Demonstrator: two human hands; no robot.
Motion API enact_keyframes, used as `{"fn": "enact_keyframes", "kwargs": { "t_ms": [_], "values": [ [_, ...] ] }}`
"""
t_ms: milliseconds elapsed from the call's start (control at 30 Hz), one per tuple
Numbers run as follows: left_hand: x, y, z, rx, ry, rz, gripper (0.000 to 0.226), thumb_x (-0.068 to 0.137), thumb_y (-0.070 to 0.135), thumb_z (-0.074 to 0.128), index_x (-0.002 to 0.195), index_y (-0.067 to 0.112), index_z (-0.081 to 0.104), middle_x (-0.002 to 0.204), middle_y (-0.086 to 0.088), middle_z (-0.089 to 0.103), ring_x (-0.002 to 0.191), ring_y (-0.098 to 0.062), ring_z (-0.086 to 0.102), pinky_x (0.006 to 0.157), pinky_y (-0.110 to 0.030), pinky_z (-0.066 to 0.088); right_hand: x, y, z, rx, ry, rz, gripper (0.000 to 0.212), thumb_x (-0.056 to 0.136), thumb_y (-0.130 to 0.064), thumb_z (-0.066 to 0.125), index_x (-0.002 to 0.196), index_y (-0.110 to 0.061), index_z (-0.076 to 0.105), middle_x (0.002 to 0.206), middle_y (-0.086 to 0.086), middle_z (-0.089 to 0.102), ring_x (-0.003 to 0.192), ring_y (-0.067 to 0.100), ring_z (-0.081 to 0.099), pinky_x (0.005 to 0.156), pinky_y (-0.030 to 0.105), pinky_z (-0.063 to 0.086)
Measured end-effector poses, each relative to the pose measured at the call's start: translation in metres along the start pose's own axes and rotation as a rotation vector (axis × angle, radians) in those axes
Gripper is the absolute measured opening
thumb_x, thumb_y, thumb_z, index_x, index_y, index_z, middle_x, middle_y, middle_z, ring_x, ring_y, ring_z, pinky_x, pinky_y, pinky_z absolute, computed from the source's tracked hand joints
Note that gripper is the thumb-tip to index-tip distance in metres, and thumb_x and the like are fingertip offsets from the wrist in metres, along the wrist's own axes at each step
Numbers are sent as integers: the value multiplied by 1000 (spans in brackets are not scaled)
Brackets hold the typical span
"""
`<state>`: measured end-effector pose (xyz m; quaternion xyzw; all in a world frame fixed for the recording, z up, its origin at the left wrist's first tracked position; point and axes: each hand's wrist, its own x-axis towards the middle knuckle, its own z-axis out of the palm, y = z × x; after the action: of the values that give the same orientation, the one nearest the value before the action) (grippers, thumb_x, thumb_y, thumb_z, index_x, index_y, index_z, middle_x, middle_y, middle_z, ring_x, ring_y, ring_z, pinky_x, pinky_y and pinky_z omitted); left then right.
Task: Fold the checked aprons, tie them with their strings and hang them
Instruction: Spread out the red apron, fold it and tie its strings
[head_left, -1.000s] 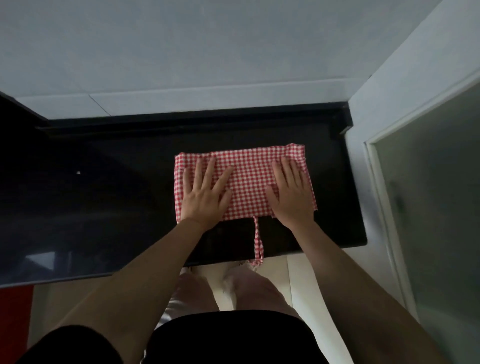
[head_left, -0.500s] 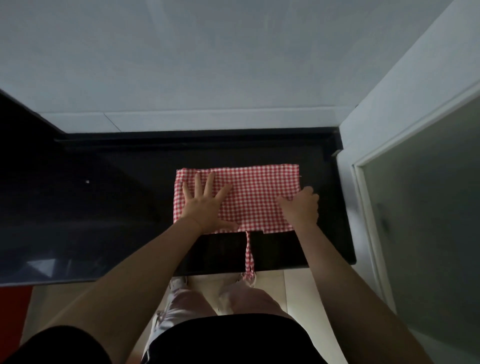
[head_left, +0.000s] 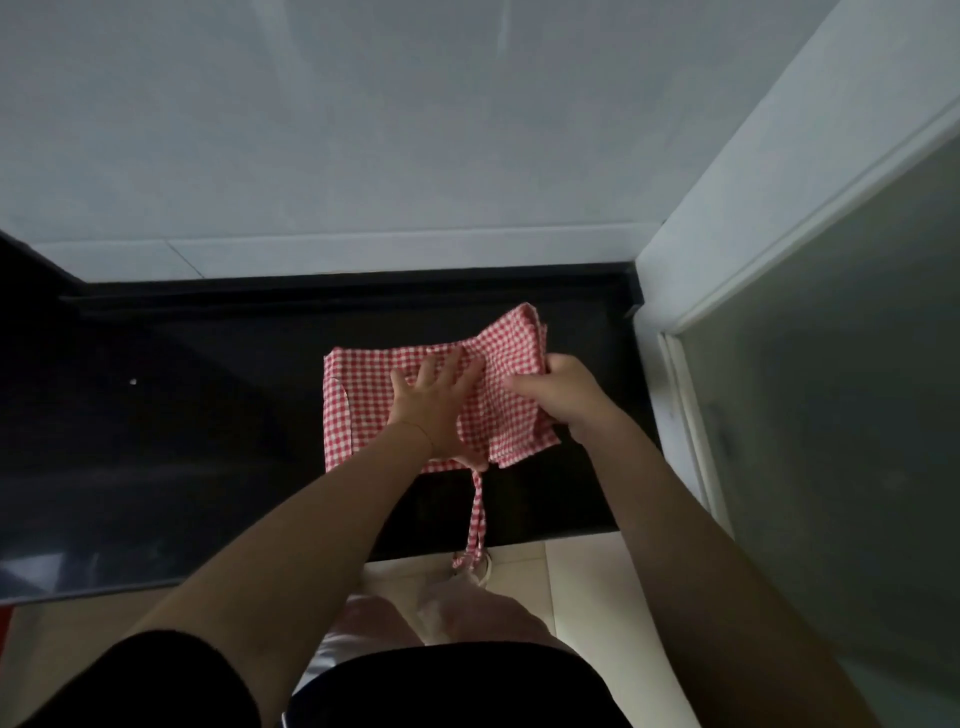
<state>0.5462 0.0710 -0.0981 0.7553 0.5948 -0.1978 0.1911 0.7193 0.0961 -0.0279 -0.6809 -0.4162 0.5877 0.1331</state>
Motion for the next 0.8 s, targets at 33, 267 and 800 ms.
{"fn": "enact_keyframes", "kwargs": {
  "t_ms": [33, 267, 800],
  "values": [
    [1, 1, -1, -22, 7, 11, 143, 52, 85, 68, 152, 35, -21, 163, -1, -18, 150, -33, -6, 110, -71, 9, -2, -4, 8, -15, -1, -35, 34, 88, -19, 70, 121, -12, 64, 99, 0, 69, 82, 10, 63, 63, 22, 48],
    [-41, -63, -1, -507, 496, -198, 45, 84, 37, 68, 125, 23, 58, 129, -7, 48, 117, -27, 50, 94, -41, 47, -6, -29, 46, -146, 96, -85, 16, 87, -16, 64, 101, -20, 59, 96, -2, 66, 82, 14, 66, 75, 31, 57],
    [-93, -128, 42, -818, 74, -275, 82, 85, 31, 71, 151, 32, 22, 129, -8, 43, 111, -31, 56, 92, -40, 48, -11, -35, 210, -574, 60, -55, 59, 92, -26, 64, 143, -14, 37, 126, 8, 57, 109, 22, 61, 95, 39, 52]
  ]
}}
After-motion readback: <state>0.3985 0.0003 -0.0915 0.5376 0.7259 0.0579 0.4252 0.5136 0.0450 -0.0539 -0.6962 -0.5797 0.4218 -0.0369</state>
